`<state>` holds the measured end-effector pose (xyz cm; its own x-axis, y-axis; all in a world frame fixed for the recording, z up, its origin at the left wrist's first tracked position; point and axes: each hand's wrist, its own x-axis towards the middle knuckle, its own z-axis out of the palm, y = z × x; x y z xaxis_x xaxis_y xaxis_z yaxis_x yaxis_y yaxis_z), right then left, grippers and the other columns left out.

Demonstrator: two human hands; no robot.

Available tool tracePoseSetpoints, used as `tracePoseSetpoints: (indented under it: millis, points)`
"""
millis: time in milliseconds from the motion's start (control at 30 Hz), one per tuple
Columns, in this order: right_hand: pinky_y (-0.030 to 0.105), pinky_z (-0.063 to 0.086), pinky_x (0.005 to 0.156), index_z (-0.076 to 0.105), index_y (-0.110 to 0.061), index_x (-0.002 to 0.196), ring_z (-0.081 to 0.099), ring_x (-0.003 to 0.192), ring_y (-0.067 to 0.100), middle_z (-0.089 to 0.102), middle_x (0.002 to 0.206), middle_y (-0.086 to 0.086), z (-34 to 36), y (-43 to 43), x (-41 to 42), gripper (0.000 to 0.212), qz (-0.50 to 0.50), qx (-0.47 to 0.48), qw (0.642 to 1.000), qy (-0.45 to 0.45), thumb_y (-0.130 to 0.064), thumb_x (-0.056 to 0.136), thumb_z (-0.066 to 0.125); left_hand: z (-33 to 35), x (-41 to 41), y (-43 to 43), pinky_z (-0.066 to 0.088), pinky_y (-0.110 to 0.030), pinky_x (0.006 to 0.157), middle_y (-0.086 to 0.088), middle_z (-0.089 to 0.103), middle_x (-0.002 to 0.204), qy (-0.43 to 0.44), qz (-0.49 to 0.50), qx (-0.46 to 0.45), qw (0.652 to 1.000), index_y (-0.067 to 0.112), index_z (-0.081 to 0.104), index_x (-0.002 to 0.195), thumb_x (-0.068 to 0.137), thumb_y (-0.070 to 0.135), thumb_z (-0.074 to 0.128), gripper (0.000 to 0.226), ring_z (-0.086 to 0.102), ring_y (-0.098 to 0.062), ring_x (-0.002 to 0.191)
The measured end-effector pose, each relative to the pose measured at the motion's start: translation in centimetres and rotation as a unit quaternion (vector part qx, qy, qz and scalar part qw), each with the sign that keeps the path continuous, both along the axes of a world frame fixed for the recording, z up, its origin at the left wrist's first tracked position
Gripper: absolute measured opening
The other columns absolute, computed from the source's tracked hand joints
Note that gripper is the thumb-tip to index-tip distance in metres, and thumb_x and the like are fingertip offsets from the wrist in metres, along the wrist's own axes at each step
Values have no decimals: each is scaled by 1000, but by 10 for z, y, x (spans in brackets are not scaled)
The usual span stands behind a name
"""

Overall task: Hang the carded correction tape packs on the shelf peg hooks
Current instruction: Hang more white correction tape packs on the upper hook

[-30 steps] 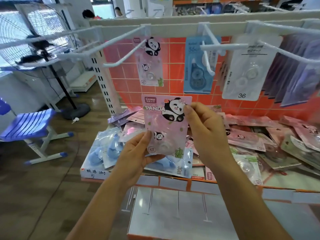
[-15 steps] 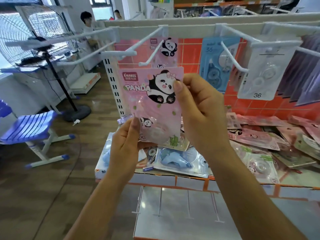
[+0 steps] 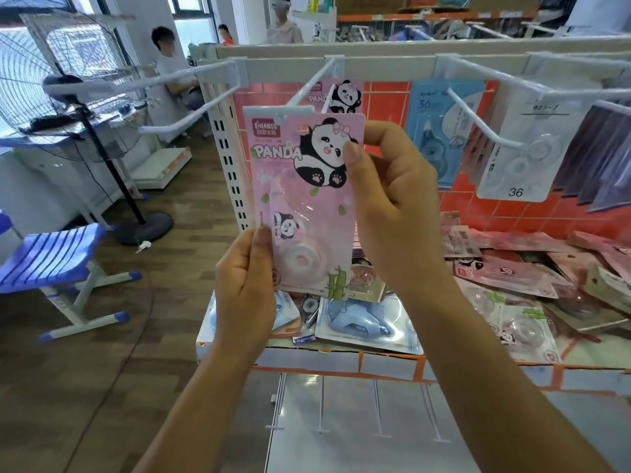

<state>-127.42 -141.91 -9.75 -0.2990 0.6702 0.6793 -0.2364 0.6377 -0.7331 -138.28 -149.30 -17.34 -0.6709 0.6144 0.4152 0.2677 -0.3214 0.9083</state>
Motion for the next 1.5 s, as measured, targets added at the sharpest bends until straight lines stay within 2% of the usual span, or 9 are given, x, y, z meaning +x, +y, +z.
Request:
tracePoseSetpoints:
  millis: [300, 467, 600, 767, 867, 1133, 1300, 1400, 1500]
  points:
    - [50, 41, 44, 57, -19, 99, 53, 65, 49, 62, 81, 30, -5, 4, -2, 13, -18, 1, 1000, 20, -14, 97, 46, -4, -3, 4, 50, -18, 59, 7, 63, 72, -21, -65, 31, 997, 18, 61, 85, 95, 33, 47, 23, 57, -6, 69]
    - [51, 43, 47, 58, -19, 101, 54, 70, 52, 62, 83, 31, -9, 12, -4, 11, -25, -4, 999, 21, -16, 97, 48, -5, -8, 10, 48, -30, 66, -4, 62, 81, -32, -103, 23, 994, 24, 67, 85, 91, 26, 42, 25, 54, -23, 78]
    - [51, 44, 49, 60, -11, 98, 55, 69, 47, 64, 81, 27, -16, 29, -10, 11, -51, -2, 999, -9, -16, 97, 51, -7, -15, 22, 52, -52, 72, -23, 62, 87, -1, -82, -19, 996, 5, 60, 88, 93, 34, 44, 33, 57, -40, 80]
    - [35, 46, 53, 60, -16, 83, 50, 57, 20, 60, 66, 1, -22, 65, -24, 12, -115, -6, 992, -45, -18, 95, 57, -6, -40, 62, 47, -70, 75, -35, 56, 95, 11, -87, -71, 994, 1, 54, 90, 88, 52, 47, 52, 56, -53, 87]
    - [19, 42, 55, 63, -12, 82, 48, 59, 4, 56, 66, -9, -20, 96, -37, 15, -157, -23, 984, -84, -22, 93, 60, 0, -55, 96, 53, -62, 78, -31, 61, 102, 12, -100, -113, 988, 0, 56, 93, 93, 49, 44, 50, 61, -48, 94]
    - [26, 40, 65, 68, -13, 92, 54, 76, 12, 60, 83, -4, 0, 170, -64, 23, -272, -29, 933, -234, -32, 94, 55, 25, -67, 173, 60, -35, 73, -12, 62, 102, 21, -84, -209, 974, 9, 55, 98, 104, 33, 35, 32, 64, -27, 93]
    - [25, 31, 50, 51, -20, 63, 50, 66, 15, 50, 63, -5, 6, 186, -73, 38, -303, -59, 903, -299, -40, 95, 53, 30, -69, 194, 59, -43, 79, -15, 63, 96, 44, -45, -239, 969, 3, 58, 105, 104, 37, 36, 41, 67, -31, 88]
    - [27, 36, 61, 53, -19, 67, 53, 72, 20, 55, 70, 0, 5, 185, -75, 35, -296, -78, 904, -298, -40, 95, 52, 29, -71, 197, 59, -42, 78, -16, 66, 95, 46, -12, -271, 961, 5, 60, 95, 101, 44, 40, 45, 69, -31, 84]
    - [28, 37, 66, 63, -8, 95, 61, 90, 27, 67, 95, 10, -5, 178, -66, 30, -279, -72, 914, -286, -35, 97, 50, 15, -70, 198, 56, -40, 79, -13, 63, 82, 20, -5, -276, 961, 16, 54, 74, 96, 52, 40, 44, 64, -33, 80]
